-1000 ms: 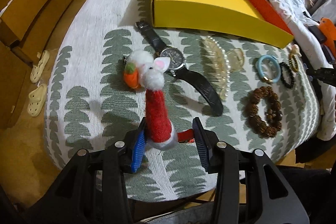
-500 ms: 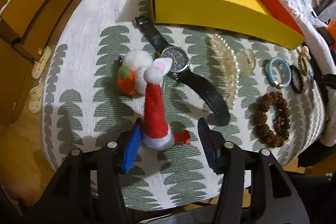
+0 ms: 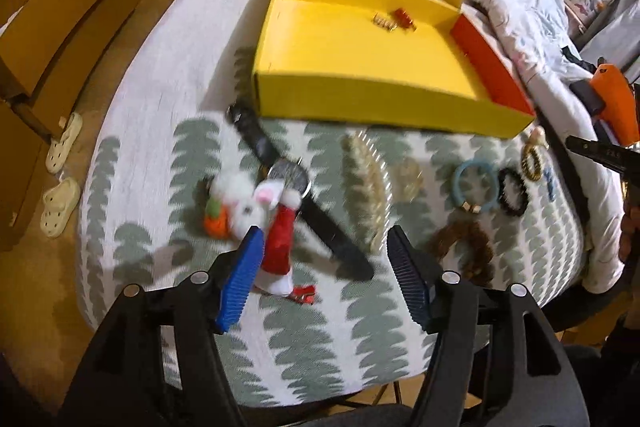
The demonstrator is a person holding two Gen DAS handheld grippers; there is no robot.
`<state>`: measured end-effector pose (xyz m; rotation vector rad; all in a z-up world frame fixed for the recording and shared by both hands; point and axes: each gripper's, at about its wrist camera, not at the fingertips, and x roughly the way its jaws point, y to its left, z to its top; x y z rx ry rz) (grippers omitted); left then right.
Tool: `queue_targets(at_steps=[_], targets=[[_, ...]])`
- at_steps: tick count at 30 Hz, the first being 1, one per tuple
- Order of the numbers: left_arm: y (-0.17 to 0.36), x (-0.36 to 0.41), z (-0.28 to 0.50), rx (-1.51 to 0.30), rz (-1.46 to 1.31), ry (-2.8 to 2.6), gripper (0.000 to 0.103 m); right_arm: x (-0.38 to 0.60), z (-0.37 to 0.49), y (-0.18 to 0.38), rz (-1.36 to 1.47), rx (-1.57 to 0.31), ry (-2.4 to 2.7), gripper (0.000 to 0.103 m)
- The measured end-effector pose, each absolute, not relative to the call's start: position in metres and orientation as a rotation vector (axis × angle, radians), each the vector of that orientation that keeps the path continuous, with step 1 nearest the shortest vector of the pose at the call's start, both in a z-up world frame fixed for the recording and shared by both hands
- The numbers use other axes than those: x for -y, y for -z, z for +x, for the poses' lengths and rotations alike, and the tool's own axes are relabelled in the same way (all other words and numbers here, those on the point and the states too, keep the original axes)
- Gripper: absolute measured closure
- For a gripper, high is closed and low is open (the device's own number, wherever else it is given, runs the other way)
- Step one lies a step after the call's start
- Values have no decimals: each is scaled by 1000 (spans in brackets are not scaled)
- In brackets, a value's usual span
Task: Organize jewelry
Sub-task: 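Move both tools back into the box toward the gold and red hairpins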
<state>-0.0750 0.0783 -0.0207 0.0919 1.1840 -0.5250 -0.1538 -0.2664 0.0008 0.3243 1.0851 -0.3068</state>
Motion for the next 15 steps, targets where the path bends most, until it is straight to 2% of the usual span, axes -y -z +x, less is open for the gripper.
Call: queue_targets(at_steps=[9,12,15], targets=[[1,-27,-23,-1151,86,544,35,241,-106,-21,318,-953,185,80],[0,-10,-3,-1166,70,544,32,233,-80,-21,310,-971,171,74],[1,2,16,-1171,63,531,31,223,-54,-22,319,-939,122,53]])
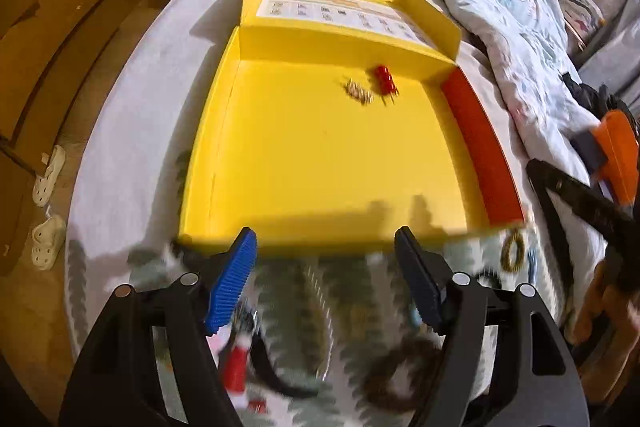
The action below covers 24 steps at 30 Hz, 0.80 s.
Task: Organize jewelry
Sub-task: 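Move both tools back into the box toward the gold and red hairpins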
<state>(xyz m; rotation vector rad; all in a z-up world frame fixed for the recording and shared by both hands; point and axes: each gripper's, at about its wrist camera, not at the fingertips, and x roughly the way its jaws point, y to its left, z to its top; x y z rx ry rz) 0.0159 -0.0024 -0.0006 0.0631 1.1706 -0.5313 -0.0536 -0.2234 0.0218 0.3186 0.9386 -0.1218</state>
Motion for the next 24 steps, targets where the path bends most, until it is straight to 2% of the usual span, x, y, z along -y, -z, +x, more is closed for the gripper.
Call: queue_targets(at_steps=[1,4,14,24], targets=[[1,5,23,-1170,60,522,30,220,-47,-20,311,-946,123,48],[7,17,49,-1176,47,487,29,213,-21,-19,301,-927,99,47],[44,59,125,-1259,-27,426,29,236,54,18,434,-961,155,47],[72,83,157,-1332,-64,436,29,255,106,35,449,-1016,172,47]])
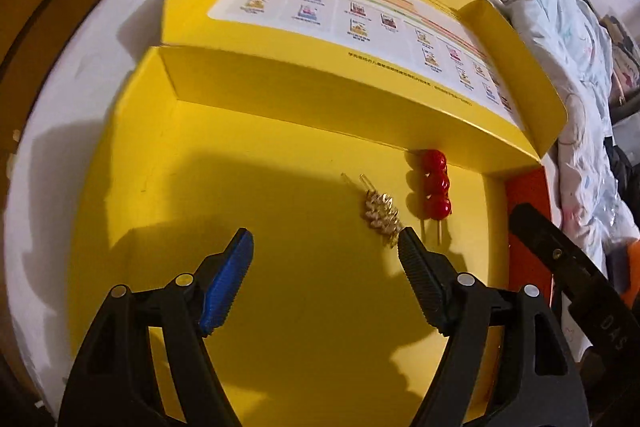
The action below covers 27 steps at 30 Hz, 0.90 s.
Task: Organize jewelry
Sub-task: 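Move both tools back into the box toward the gold and red hairpins, then grasp the red three-bead hairpin with the right tool while the left tool grasps the gold hairpin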
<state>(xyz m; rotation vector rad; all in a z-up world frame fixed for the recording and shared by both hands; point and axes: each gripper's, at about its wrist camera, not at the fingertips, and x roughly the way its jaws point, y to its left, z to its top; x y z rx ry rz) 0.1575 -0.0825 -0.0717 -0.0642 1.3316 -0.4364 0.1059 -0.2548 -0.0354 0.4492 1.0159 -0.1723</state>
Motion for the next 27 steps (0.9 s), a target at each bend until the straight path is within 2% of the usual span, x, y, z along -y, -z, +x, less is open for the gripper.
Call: queue_targets(at_steps=[13,27], targets=[[80,100,156,-1305,-19,440,30,274,119,52,511,-1031,192,47],[88,128,150,-1213,192,377,30,284,114,46,565,-1002,167,47]])
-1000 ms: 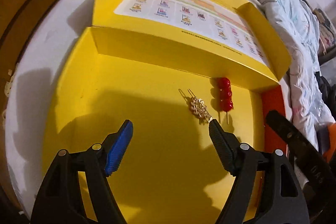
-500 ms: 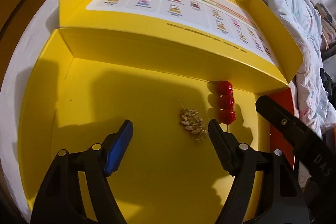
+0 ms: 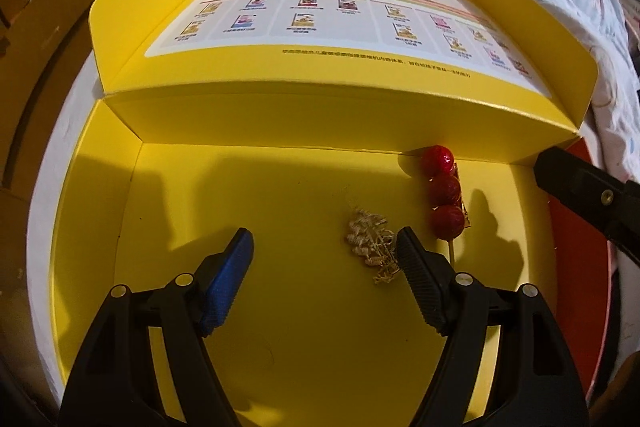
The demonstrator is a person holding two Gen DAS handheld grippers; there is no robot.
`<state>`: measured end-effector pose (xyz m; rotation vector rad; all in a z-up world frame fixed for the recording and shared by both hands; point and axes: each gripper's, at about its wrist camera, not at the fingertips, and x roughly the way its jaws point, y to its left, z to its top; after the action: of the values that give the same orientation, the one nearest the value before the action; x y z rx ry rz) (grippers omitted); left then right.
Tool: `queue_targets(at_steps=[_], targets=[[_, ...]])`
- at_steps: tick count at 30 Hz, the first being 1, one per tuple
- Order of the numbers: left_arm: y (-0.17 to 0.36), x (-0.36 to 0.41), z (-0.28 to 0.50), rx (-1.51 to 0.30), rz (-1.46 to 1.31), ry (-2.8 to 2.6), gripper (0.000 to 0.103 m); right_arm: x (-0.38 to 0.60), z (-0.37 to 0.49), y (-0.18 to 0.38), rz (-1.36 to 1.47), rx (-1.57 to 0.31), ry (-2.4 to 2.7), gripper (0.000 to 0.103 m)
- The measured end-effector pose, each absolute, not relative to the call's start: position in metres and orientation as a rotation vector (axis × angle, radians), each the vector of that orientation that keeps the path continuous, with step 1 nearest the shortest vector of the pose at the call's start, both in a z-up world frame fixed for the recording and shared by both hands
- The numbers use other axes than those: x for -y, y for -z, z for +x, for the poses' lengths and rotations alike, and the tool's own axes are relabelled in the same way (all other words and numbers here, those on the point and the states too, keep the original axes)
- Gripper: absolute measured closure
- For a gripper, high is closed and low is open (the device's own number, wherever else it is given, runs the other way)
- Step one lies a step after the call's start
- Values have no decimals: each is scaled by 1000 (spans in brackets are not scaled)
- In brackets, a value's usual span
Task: Organize jewelry
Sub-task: 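Grasp the red three-bead hairpin with the right tool while the left tool grasps the gold hairpin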
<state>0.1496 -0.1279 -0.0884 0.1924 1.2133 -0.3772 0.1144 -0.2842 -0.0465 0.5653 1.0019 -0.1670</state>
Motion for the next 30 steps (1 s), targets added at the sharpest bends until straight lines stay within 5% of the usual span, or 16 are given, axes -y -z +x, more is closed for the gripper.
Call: queue_targets(at_steps=[6,14,30], targets=[[89,132,154,-1220,213,383,32,281,117,50,560,-1017,158,47],[83,114,163,-1237,186,372,69,275,120,51,541,-1027,146,48],[83,96,169,-1258,144,422,83,231,140,73,336,-1133,141,54]])
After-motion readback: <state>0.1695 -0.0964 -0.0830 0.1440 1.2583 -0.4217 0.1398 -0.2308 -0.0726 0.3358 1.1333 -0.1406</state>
